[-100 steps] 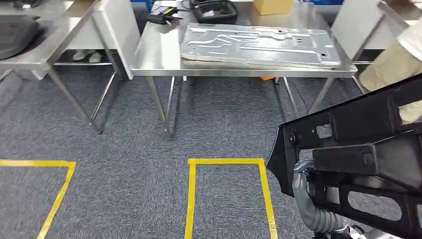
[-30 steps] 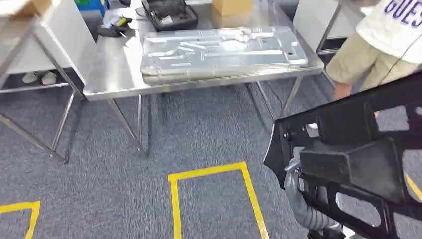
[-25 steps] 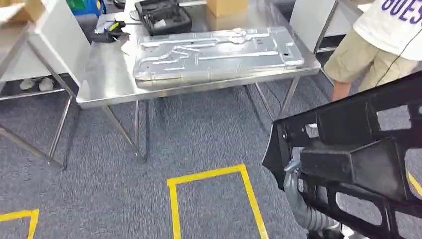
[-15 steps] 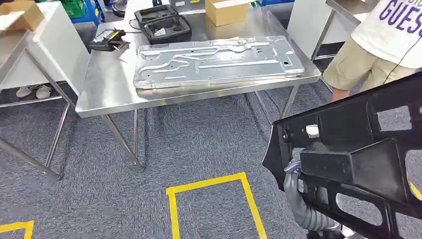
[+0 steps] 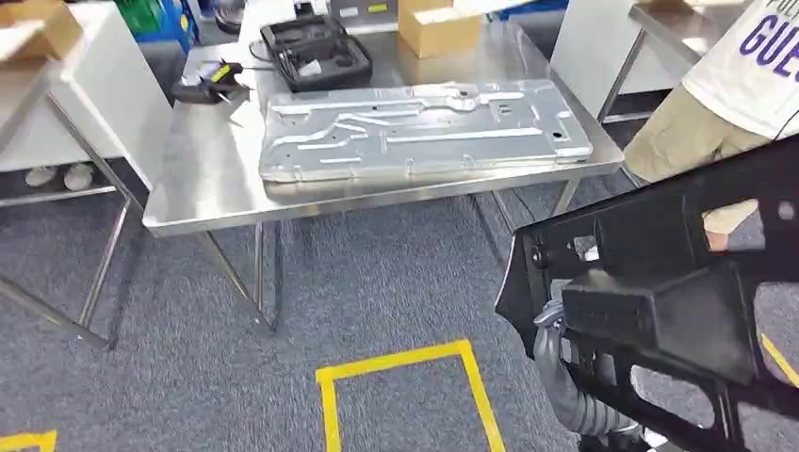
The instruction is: Take the parts from the cabinet and place them on the table.
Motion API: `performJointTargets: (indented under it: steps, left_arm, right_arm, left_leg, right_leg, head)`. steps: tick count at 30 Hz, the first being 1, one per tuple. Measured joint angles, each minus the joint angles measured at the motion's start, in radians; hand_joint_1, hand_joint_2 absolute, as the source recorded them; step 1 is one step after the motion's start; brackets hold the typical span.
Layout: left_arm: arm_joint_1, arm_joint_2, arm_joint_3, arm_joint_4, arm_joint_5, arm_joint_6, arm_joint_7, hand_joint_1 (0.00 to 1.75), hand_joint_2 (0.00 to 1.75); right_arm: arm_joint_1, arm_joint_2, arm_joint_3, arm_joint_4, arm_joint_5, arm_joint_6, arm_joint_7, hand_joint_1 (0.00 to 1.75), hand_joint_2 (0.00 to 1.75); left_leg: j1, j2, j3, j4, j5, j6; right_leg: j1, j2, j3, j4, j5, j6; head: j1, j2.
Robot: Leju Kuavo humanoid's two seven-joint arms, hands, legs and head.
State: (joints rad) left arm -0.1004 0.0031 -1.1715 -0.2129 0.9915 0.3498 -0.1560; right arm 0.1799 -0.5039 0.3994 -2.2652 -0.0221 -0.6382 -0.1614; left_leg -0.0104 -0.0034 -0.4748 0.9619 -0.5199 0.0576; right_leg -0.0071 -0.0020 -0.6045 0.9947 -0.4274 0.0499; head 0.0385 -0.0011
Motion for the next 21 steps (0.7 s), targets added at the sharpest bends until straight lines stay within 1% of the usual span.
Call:
performJointTargets:
  steps: [1,2,3,4,5,6,7,8,9,10,12,13,14,15,16,17,18,19,20,21]
  left_arm:
    - [0.0,0.0,0.0,0.0,0.0,0.0,0.0,0.0,1.75]
    - [-0.002,0.0,0.0,0.0,0.0,0.0,0.0,0.0,1.75]
    - [-0.003,0.002,0.0,0.0,0.0,0.0,0.0,0.0,1.75]
    - [-0.004,0.001,0.0,0.0,0.001,0.0,0.0,0.0,1.75]
    - [-0.006,0.001,0.0,0.0,0.001,0.0,0.0,0.0,1.75]
    - [-0.008,0.001,0.0,0.0,0.002,0.0,-0.001,0.0,1.75]
    - [-0.012,0.002,0.001,0.0,0.006,0.0,-0.007,0.0,1.75]
    - [-0.019,0.002,0.002,0.0,0.006,0.0,-0.007,0.0,1.75]
    - [-0.021,0.0,0.002,0.0,0.005,0.0,-0.007,0.0,1.75]
    - [-0.021,0.0,0.002,0.0,0.006,0.0,-0.007,0.0,1.75]
    - [-0.017,0.0,0.002,0.0,0.006,0.0,-0.005,0.0,1.75]
    - [-0.013,0.0,0.002,0.0,0.006,0.0,-0.005,0.0,1.75]
    - [-0.015,0.001,0.002,0.0,0.007,0.0,-0.003,0.0,1.75]
    - [-0.014,0.002,0.002,0.0,0.007,0.001,-0.003,0.0,1.75]
    - [-0.014,0.002,0.002,0.0,0.008,0.0,-0.003,0.0,1.75]
    - [-0.015,0.002,0.002,0.0,0.007,0.0,-0.003,0.0,1.75]
    - [-0.014,0.002,0.002,0.0,0.007,0.0,-0.003,0.0,1.75]
    - [-0.013,0.002,0.002,0.0,0.007,0.0,-0.002,0.0,1.75]
    - [-0.012,0.002,0.001,0.0,0.007,0.0,-0.002,0.0,1.75]
    - [-0.012,0.002,0.001,0.0,0.007,0.0,-0.002,0.0,1.75]
  right_arm:
    - [0.0,0.0,0.0,0.0,0.0,0.0,0.0,1.75,1.75]
    - [-0.001,0.0,0.0,0.0,0.001,0.0,-0.001,1.75,1.75]
    - [-0.001,0.0,0.0,0.0,0.001,0.001,-0.001,1.75,1.75]
    - [-0.003,0.0,0.0,0.0,0.001,0.001,-0.001,1.75,1.75]
    - [-0.003,0.001,0.0,-0.001,0.001,0.002,-0.002,1.75,1.75]
    - [-0.003,0.001,0.0,-0.001,0.001,0.002,-0.002,1.75,1.75]
    - [-0.003,0.001,0.0,-0.001,0.001,0.002,-0.002,1.75,1.75]
    - [-0.003,0.001,0.0,-0.001,0.001,0.002,-0.002,1.75,1.75]
    - [-0.003,0.002,0.0,-0.001,0.001,0.002,-0.002,1.75,1.75]
    - [-0.002,0.002,0.0,-0.001,0.001,0.002,-0.002,1.75,1.75]
    - [-0.003,0.002,0.0,-0.001,0.001,0.002,-0.002,1.75,1.75]
    - [-0.002,0.002,0.0,0.0,0.001,0.002,-0.003,1.75,1.75]
    - [-0.002,0.002,0.001,0.0,0.001,0.002,-0.002,1.75,1.75]
    - [-0.004,0.002,0.001,0.0,0.001,0.002,-0.002,1.75,1.75]
    - [-0.003,0.002,0.0,0.0,0.001,0.002,-0.002,1.75,1.75]
    - [-0.001,0.002,0.0,-0.001,0.002,0.003,-0.003,1.75,1.75]
    - [-0.005,0.002,0.0,-0.001,0.002,0.003,-0.002,1.75,1.75]
    - [-0.005,0.002,0.0,-0.001,0.002,0.003,-0.002,1.75,1.75]
    - [-0.007,0.002,0.0,-0.001,0.003,0.003,-0.003,1.75,1.75]
    - [-0.006,0.002,0.0,-0.001,0.003,0.003,-0.002,1.75,1.75]
  left_leg:
    - [0.0,0.0,0.015,0.014,0.006,-0.005]
    - [-0.001,0.0,0.024,0.009,0.002,-0.008]
    - [0.002,0.0,0.019,0.02,-0.006,-0.014]
    - [0.003,0.0,0.01,0.053,-0.003,-0.021]
    - [0.006,0.0,-0.028,0.118,-0.018,-0.026]
    - [0.01,0.0,-0.083,0.2,-0.05,-0.032]
    - [0.012,0.001,-0.138,0.279,-0.089,-0.036]
    - [0.013,0.0,-0.176,0.322,-0.112,-0.04]
    - [0.013,0.001,-0.19,0.323,-0.107,-0.04]
    - [0.013,0.001,-0.183,0.281,-0.076,-0.04]
    - [0.013,0.0,-0.138,0.119,0.051,-0.033]
    - [0.012,0.003,-0.13,0.051,0.116,-0.025]
    - [0.002,0.003,-0.133,0.047,0.08,-0.015]
    - [-0.001,0.002,-0.132,0.046,0.089,-0.008]
    - [0.001,0.001,-0.126,0.038,0.091,0.002]
    - [0.001,0.001,-0.116,0.034,0.087,0.011]
    - [0.007,-0.002,-0.091,0.023,0.087,0.018]
    - [0.007,-0.003,-0.075,0.015,0.084,0.023]
    - [0.008,-0.002,-0.065,0.012,0.078,0.028]
    - [0.007,-0.002,-0.059,0.012,0.071,0.032]
  right_leg:
    - [-0.004,0.003,-0.001,-0.004,-0.004,-0.009]
    - [-0.005,0.003,0.012,-0.005,-0.007,-0.015]
    - [-0.011,0.002,0.026,-0.01,-0.008,-0.019]
    - [-0.014,0.002,0.04,-0.012,-0.015,-0.026]
    - [-0.014,0.002,0.047,-0.012,-0.022,-0.029]
    - [-0.015,0.002,0.053,-0.012,-0.03,-0.029]
    - [-0.015,0.002,0.058,-0.012,-0.037,-0.029]
    - [-0.017,0.002,0.066,-0.012,-0.045,-0.027]
    - [-0.018,0.003,0.077,-0.012,-0.054,-0.025]
    - [-0.019,0.006,0.092,-0.012,-0.064,-0.023]
    - [-0.021,0.009,0.126,-0.012,-0.086,-0.016]
    - [-0.021,0.01,0.129,-0.015,-0.096,-0.011]
    - [-0.017,0.013,0.135,-0.014,-0.102,-0.003]
    - [-0.018,0.013,0.136,-0.02,-0.106,0.005]
    - [-0.017,0.012,0.141,-0.016,-0.099,0.013]
    - [-0.017,0.012,0.149,-0.022,-0.096,0.017]
    - [-0.018,0.01,0.156,-0.016,-0.1,0.021]
    - [-0.018,0.007,0.147,0.02,-0.102,0.021]
    - [-0.018,0.007,0.106,0.089,-0.115,0.022]
    - [-0.017,0.007,0.049,0.171,-0.142,0.024]
  head:
    - [-0.001,0.0]
    - [0.0,0.0]
    - [0.0,0.0]
    - [-0.001,0.0]
    - [-0.002,0.0]
    - [-0.002,0.0]
    - [-0.002,0.0]
    - [-0.002,0.0]
    - [-0.002,0.0]
    - [-0.002,0.0]
    - [-0.002,0.0]
    - [-0.002,0.0]
    - [-0.004,0.0]
    - [-0.003,0.0]
    - [-0.005,0.0]
    - [-0.003,0.0]
    - [-0.003,0.0]
    - [0.0,0.0]
    - [0.0,0.0]
    - [0.002,0.0]
